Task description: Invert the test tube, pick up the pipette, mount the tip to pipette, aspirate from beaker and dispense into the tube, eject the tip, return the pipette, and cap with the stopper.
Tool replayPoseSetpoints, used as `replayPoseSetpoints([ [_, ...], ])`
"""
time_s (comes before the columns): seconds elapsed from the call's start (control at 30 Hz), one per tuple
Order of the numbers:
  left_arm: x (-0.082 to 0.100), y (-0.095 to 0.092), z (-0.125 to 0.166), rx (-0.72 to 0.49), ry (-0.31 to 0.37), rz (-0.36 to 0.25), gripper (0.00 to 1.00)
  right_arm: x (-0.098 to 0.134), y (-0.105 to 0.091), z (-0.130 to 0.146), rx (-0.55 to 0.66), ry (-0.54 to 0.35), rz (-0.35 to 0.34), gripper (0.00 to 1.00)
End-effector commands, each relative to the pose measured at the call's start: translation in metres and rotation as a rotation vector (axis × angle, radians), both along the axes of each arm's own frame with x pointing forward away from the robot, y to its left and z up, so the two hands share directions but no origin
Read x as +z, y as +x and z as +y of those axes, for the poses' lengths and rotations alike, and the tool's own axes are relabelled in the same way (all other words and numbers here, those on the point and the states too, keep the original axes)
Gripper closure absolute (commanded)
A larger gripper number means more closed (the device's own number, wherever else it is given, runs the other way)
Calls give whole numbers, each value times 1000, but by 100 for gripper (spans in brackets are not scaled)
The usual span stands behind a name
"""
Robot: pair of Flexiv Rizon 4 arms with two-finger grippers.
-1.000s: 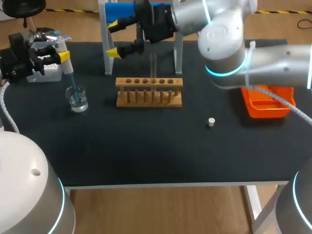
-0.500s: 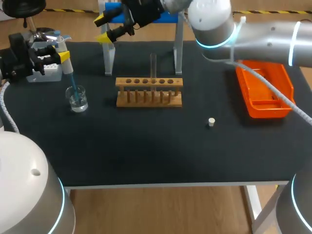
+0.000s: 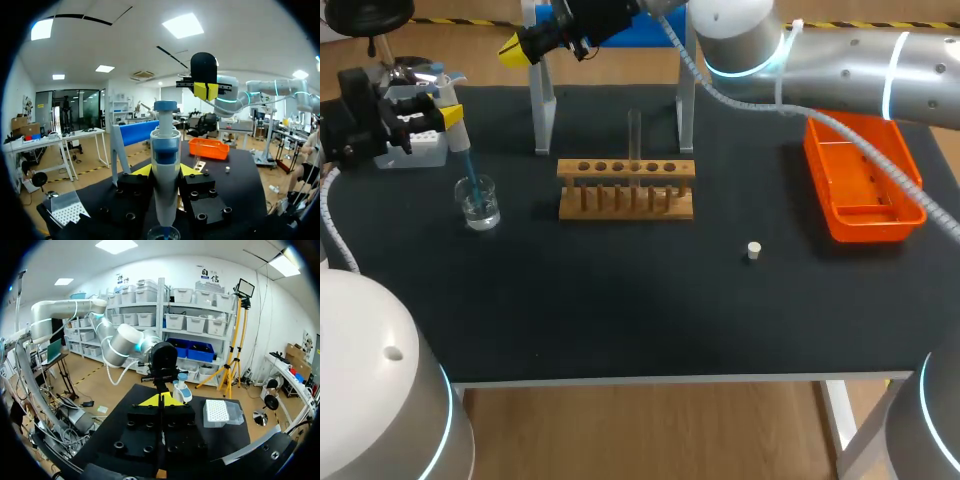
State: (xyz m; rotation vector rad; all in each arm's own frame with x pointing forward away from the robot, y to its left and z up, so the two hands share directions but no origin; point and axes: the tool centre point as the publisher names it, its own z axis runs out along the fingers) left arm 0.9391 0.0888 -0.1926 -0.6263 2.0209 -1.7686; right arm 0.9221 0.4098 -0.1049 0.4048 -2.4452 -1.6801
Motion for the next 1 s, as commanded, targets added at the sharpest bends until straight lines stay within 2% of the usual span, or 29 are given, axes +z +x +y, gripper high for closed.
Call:
replayPoseSetpoints([
  [0.03, 0, 0, 0, -1, -1, -2, 100, -1, 5, 12, 48, 29, 19, 100],
  [0.5, 0, 0, 0, -1, -1, -2, 100, 5, 3, 51, 57, 138, 52, 100],
  [0.87, 0, 0, 0, -1, -1, -2, 100, 8, 4, 71, 70, 252, 100, 100],
  [1.0, 0, 0, 0, -1, -1, -2, 100, 8, 6, 77, 70, 274, 99, 100],
])
